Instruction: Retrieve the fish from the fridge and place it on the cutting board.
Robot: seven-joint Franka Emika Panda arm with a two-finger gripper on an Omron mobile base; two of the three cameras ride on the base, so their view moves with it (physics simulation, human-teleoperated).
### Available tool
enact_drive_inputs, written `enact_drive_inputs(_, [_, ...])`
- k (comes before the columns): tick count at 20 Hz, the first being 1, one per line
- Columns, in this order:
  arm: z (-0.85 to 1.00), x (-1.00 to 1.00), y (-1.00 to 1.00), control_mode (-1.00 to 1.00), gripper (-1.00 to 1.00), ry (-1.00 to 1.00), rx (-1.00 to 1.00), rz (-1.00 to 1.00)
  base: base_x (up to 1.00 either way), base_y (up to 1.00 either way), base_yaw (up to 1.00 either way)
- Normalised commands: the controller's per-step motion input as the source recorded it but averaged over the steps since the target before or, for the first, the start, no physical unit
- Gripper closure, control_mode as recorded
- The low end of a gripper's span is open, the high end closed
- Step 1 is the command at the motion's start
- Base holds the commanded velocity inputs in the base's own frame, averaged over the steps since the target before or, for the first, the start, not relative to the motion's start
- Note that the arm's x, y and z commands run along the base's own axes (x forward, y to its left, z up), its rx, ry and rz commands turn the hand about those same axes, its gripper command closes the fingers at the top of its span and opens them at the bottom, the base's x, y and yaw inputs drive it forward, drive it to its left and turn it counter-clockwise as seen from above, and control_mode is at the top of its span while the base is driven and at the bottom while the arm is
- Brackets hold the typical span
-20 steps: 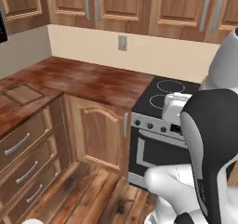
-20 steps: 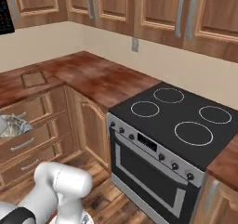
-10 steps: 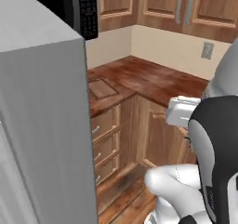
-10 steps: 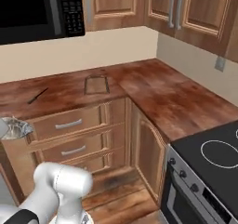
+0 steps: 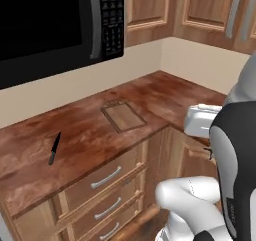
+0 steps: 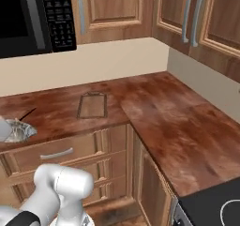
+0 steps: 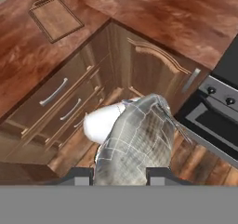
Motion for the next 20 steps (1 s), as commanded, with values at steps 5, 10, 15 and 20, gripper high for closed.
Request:
enact_drive_inputs(5, [0.0, 0.0, 0.0, 1.0, 1.0, 0.0, 0.0, 0.0, 1.0, -0.11, 0.08])
enact_drive_inputs(10, [0.0, 0.0, 0.0, 1.0, 1.0, 0.0, 0.0, 0.0, 1.0, 0.14, 0.12])
enact_drive_inputs(15, [-0.15, 0.87, 0.17, -1.0, 1.0, -0.07, 0.0, 0.18, 0.0, 0.0, 0.0])
enact_drive_inputs(20, [-0.52, 0.53, 0.01, -1.0, 1.0, -0.07, 0.0, 0.26, 0.0, 0.0, 0.0])
